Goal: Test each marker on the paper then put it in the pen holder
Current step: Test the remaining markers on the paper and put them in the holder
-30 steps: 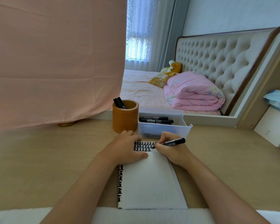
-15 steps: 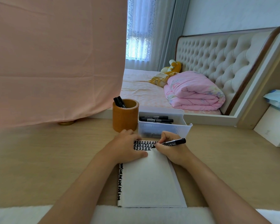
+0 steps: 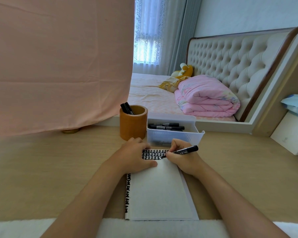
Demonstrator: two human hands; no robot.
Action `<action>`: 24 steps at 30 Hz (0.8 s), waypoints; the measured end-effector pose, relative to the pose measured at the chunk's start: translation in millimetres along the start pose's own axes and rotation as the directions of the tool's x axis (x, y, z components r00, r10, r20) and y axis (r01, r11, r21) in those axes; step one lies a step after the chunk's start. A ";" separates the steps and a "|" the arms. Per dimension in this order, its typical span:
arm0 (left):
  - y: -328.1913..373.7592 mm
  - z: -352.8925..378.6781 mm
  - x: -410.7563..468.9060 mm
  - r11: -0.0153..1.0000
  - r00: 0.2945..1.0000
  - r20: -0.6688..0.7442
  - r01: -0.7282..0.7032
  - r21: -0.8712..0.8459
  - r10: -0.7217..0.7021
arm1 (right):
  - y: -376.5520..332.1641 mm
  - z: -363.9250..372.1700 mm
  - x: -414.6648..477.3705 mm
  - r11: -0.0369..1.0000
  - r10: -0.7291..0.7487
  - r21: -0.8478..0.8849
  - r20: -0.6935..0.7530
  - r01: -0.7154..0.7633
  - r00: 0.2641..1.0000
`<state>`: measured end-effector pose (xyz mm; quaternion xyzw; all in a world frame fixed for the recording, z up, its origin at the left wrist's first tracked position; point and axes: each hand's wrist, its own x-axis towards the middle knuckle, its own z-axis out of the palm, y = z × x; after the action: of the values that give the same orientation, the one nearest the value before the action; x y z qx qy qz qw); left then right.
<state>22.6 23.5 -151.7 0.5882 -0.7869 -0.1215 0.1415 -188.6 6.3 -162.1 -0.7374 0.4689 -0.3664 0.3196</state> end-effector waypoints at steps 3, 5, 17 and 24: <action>0.7 -0.6 -0.1 1.000 1.000 0.006 -0.002 0.004 0.002 | -2.2 0.1 -1.7 1.000 -0.006 -0.006 0.025 0.006 1.000; 0.5 -0.6 -0.2 1.000 1.000 0.010 0.000 0.007 0.000 | -3.7 -0.4 -2.5 1.000 -0.016 -0.012 0.047 0.016 0.999; 1.8 -1.3 -0.8 1.000 1.000 0.009 0.002 0.017 -0.002 | -5.4 -2.5 -2.2 1.000 0.012 0.002 0.062 -0.013 0.998; 0.7 -1.7 -2.1 1.000 1.000 0.004 -0.018 0.017 0.018 | -10.3 -4.4 -4.7 0.979 0.057 0.199 -0.031 -0.050 0.998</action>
<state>23.1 25.7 -150.0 0.5822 -0.7933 -0.1145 0.1362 -189.0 13.8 -152.5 -0.6824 0.4555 -0.4159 0.3923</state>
